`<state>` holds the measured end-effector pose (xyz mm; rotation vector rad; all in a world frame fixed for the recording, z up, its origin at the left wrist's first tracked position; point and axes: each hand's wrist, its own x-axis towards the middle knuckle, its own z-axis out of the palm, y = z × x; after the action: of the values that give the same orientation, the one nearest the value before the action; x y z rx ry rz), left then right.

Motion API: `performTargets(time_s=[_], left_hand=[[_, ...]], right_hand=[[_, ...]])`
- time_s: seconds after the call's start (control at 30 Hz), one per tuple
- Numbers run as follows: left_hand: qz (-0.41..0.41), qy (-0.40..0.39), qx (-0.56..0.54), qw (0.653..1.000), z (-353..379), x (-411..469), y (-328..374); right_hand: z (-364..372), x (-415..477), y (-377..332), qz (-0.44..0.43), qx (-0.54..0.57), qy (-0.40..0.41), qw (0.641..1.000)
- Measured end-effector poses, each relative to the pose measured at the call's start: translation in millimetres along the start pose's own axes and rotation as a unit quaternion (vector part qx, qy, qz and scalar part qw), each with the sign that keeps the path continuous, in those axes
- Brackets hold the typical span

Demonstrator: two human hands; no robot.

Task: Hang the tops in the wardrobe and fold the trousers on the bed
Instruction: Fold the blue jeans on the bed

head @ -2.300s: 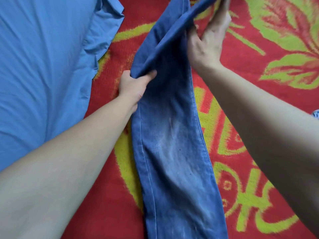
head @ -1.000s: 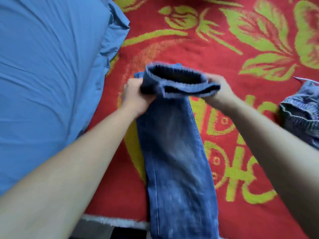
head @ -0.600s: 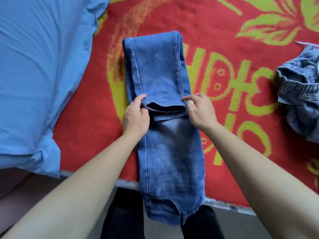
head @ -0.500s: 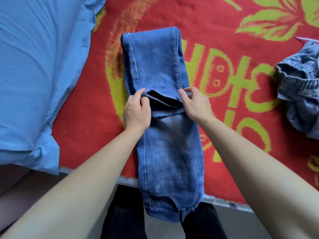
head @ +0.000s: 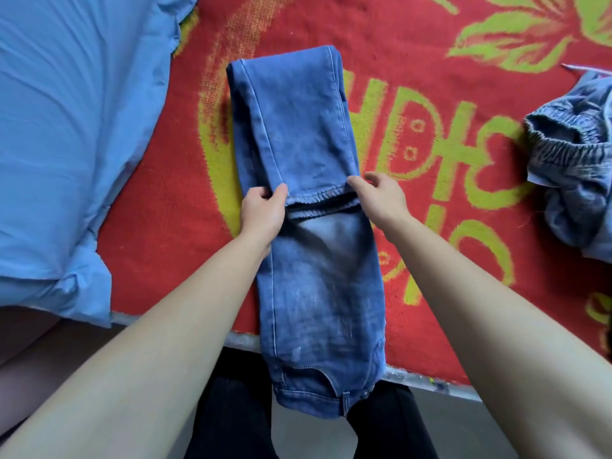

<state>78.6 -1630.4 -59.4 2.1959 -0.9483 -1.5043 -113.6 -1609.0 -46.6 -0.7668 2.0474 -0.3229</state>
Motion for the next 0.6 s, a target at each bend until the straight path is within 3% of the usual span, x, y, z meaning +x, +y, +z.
performTargets(time_s=[0.23,0.47,0.6], left_hand=[[-0.007,-0.069,-0.092,0.993,-8,9,27],[-0.034,-0.078,-0.05,0.995,-2,18,28],[-0.023,-0.03,0.017,0.999,1,18,32]], right_hand=[[-3,6,-37,-0.036,-0.112,-0.012,0.993],[0,-1,-28,-0.091,-0.209,0.078,0.971],[4,0,-25,-0.114,-0.179,0.095,0.972]])
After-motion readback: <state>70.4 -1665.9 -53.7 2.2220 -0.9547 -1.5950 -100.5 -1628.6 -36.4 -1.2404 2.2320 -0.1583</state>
